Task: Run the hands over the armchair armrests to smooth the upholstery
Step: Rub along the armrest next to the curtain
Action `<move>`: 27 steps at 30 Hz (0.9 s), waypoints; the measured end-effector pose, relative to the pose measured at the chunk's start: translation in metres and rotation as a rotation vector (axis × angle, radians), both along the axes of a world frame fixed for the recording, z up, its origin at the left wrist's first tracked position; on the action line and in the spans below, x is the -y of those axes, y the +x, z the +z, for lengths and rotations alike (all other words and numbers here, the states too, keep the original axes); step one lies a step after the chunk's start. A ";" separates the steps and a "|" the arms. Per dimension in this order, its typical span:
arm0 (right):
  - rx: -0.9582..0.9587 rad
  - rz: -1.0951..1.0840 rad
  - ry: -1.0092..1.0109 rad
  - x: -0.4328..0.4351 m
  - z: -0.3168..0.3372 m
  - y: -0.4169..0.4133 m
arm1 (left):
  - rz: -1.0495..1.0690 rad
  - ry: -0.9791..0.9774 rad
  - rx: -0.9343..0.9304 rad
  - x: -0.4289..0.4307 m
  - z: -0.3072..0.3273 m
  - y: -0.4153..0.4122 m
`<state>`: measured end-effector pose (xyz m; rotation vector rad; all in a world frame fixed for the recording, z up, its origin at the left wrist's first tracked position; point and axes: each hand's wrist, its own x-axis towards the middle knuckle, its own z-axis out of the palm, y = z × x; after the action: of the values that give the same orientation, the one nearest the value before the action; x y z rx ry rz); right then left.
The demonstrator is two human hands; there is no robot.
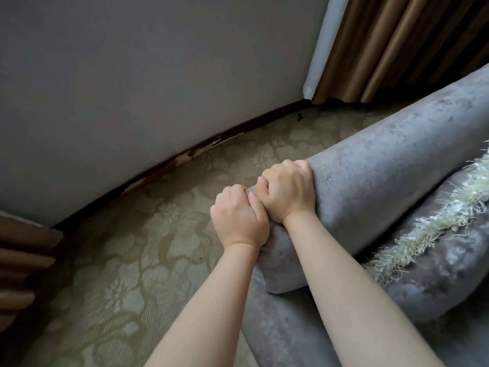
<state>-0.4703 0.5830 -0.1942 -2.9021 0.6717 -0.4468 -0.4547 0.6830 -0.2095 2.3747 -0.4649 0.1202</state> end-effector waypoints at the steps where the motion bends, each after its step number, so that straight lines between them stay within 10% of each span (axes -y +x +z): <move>1: 0.003 0.001 -0.004 -0.001 0.001 0.001 | 0.000 -0.003 -0.002 0.000 0.000 0.001; 27: -0.130 0.200 0.009 -0.041 0.007 -0.060 | 0.086 0.032 -0.051 -0.046 0.012 -0.066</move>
<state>-0.5303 0.6244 -0.1872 -2.9695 0.3910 -0.2321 -0.5210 0.7290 -0.1978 2.4233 -0.3430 0.0919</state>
